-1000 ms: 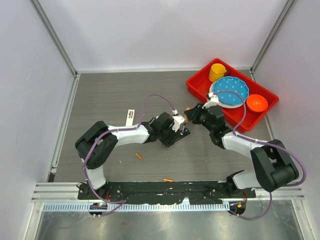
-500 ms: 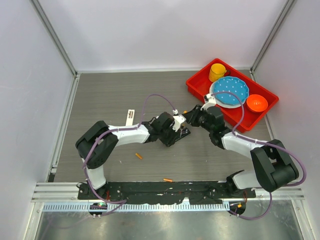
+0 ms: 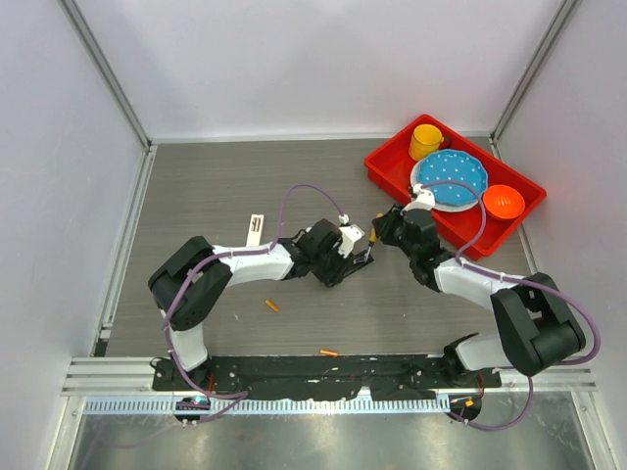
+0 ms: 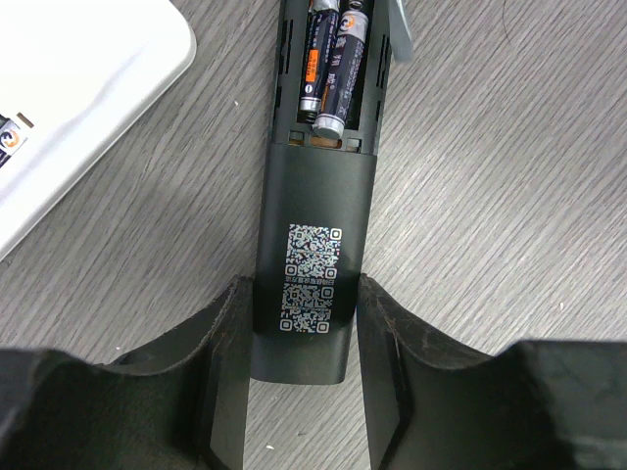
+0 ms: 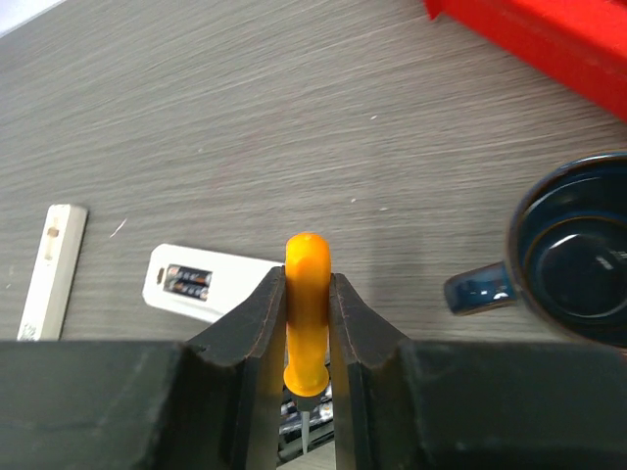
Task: Unload the batteries from the remote control
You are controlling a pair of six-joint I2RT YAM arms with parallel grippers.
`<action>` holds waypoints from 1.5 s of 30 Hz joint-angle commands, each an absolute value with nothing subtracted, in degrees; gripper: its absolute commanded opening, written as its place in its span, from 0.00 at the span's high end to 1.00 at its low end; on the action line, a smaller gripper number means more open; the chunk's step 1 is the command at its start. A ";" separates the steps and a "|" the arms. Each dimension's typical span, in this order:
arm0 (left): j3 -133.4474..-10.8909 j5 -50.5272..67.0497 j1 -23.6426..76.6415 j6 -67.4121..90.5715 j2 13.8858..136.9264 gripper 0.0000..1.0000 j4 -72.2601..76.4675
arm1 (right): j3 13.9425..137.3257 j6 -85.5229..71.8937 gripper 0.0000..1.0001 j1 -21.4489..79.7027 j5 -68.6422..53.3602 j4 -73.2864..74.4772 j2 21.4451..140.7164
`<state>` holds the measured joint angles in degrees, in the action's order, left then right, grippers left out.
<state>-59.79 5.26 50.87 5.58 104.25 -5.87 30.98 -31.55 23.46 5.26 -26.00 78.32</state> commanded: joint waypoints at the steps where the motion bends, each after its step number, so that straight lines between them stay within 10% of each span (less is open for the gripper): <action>1: -59.33 7.82 51.24 6.50 107.58 1.00 -9.75 | 33.31 -28.92 0.99 23.38 12.66 -28.21 77.95; 45: -60.91 9.14 51.24 5.98 109.42 1.00 -11.42 | 31.46 -33.39 0.99 23.73 8.00 -33.84 83.93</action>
